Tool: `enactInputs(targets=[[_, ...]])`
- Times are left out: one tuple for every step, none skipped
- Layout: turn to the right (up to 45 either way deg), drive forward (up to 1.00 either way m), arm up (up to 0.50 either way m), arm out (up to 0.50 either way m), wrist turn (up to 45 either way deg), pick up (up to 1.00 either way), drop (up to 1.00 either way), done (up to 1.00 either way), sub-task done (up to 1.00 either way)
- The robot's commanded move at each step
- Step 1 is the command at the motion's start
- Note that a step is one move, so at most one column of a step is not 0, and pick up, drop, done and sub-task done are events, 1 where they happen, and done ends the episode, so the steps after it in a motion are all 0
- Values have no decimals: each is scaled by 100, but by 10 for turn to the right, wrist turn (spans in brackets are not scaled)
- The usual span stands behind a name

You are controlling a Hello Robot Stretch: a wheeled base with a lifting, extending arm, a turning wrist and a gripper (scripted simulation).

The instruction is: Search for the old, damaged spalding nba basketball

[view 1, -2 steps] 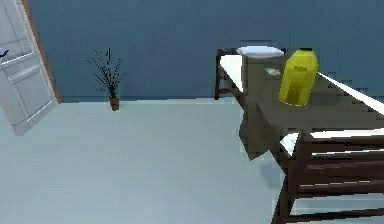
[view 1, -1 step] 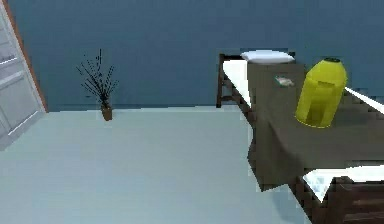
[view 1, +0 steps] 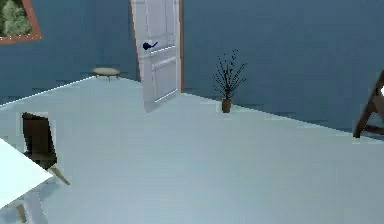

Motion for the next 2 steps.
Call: enactInputs(targets=[[0,100,0,0,0,0,0,0,0],[-240,0,0,0,0,0,0,0,0]])
